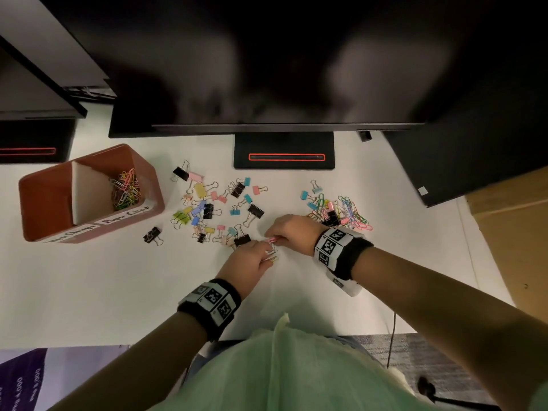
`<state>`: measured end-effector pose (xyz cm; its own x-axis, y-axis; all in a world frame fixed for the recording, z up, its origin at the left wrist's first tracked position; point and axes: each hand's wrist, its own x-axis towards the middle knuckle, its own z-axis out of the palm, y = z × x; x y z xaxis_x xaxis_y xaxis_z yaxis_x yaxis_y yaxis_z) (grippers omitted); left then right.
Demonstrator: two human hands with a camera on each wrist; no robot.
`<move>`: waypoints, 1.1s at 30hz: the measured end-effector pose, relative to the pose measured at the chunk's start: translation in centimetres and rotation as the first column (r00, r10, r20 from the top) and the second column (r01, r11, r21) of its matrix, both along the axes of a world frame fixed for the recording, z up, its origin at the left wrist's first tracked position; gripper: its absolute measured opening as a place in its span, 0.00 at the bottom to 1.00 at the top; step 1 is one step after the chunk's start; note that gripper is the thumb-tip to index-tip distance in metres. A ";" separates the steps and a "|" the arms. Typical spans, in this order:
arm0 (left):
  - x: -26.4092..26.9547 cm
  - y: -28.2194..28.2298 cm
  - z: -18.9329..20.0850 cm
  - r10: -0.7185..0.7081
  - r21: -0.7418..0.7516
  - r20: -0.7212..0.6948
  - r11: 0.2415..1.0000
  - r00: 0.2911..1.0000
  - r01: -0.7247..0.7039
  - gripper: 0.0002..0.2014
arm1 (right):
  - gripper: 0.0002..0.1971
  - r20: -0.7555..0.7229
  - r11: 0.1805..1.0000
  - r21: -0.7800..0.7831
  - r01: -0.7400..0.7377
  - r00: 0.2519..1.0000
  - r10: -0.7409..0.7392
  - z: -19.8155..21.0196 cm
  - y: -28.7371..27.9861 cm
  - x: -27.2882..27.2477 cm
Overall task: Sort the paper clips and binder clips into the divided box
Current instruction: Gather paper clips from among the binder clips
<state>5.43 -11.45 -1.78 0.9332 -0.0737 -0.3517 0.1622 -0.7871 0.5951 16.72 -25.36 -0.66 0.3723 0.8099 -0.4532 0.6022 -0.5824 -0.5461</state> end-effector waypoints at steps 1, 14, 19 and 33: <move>0.3 -0.2 -0.1 0.010 0.009 -0.005 1.000 1.000 -0.010 0.11 | 0.12 0.002 0.999 -0.011 -0.041 0.999 0.041 0.1 0.4 0.0; 0.6 1.1 -0.7 -0.058 0.102 0.057 0.993 0.997 0.052 0.03 | 0.13 0.092 0.993 -0.089 -0.075 0.992 0.083 -0.4 0.6 0.1; 0.5 1.9 -0.4 -0.215 0.162 0.083 0.966 0.973 0.200 0.04 | 0.11 0.088 0.993 -0.091 -0.081 0.992 0.089 -0.6 0.0 -0.1; 0.1 2.7 0.0 -0.231 0.069 0.016 0.971 0.973 0.230 0.06 | 0.11 0.108 0.978 -0.191 0.086 0.992 -0.067 -1.6 0.3 -1.8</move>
